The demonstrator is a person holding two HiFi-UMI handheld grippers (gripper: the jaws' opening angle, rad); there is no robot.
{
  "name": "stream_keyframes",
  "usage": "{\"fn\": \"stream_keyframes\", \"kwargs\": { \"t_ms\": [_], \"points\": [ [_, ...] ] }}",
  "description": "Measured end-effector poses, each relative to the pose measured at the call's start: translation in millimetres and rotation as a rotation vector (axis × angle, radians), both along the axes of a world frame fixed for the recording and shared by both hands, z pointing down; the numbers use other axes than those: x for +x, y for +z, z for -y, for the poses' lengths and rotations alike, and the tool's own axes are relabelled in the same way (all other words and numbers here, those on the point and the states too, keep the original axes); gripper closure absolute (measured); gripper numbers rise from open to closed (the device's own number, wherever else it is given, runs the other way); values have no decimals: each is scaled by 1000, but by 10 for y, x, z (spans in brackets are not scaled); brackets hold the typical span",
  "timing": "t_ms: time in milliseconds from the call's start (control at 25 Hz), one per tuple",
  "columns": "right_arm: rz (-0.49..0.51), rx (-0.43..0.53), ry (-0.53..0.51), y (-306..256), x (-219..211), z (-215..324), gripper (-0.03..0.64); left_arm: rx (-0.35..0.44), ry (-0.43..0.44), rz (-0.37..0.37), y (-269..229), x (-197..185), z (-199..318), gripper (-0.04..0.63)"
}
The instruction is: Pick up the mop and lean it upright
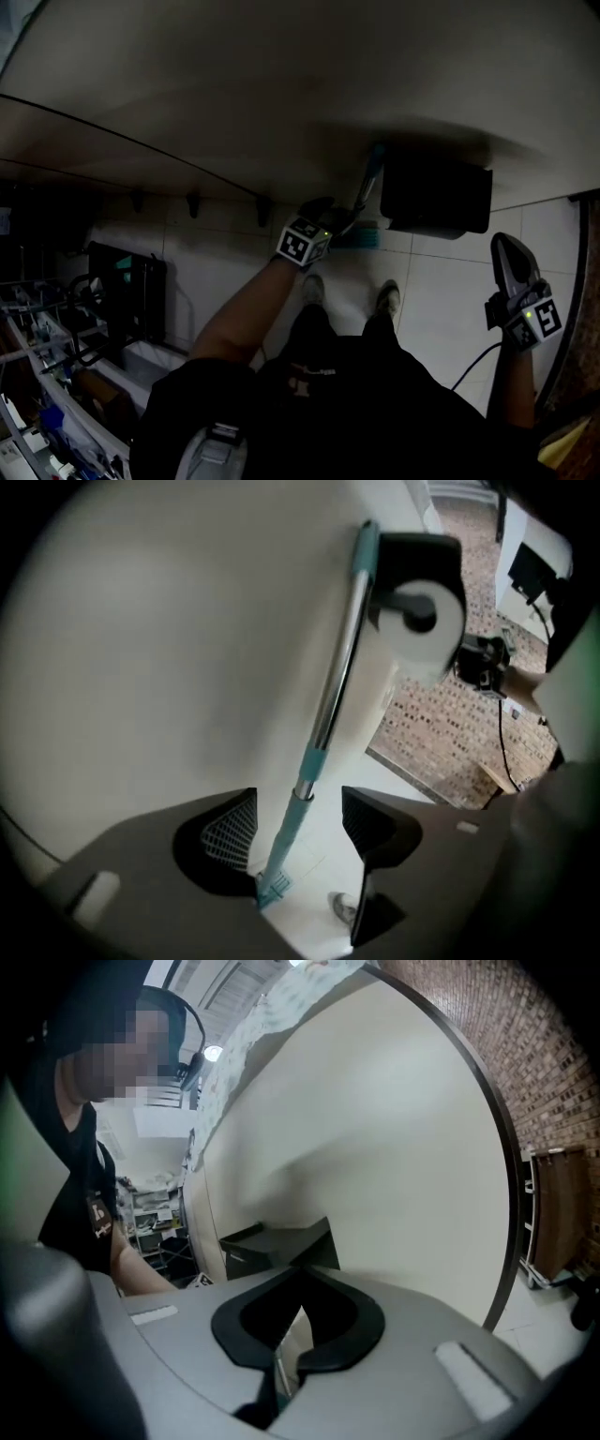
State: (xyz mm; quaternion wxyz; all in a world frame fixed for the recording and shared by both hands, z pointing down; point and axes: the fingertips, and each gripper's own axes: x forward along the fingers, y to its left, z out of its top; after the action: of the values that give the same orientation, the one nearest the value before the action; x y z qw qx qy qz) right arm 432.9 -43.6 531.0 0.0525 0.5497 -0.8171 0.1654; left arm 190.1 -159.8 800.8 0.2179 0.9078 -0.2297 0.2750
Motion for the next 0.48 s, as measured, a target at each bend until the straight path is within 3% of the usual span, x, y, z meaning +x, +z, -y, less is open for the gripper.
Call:
{"fn": "stream_keyframes", "kwargs": {
  "t_ms": [120,280,480],
  "points": [
    [-13,42,-17,-231,-13,51,601,82,-78,-151,-743,-289,0,326],
    [-34,90,-19,-676,-40,62,601,213,-151,-378,-2135,-569,9,456],
    [-60,137,-58,-1205,-203,28,601,363,-147,-596,-3638,-748,-113,579]
  ]
}}
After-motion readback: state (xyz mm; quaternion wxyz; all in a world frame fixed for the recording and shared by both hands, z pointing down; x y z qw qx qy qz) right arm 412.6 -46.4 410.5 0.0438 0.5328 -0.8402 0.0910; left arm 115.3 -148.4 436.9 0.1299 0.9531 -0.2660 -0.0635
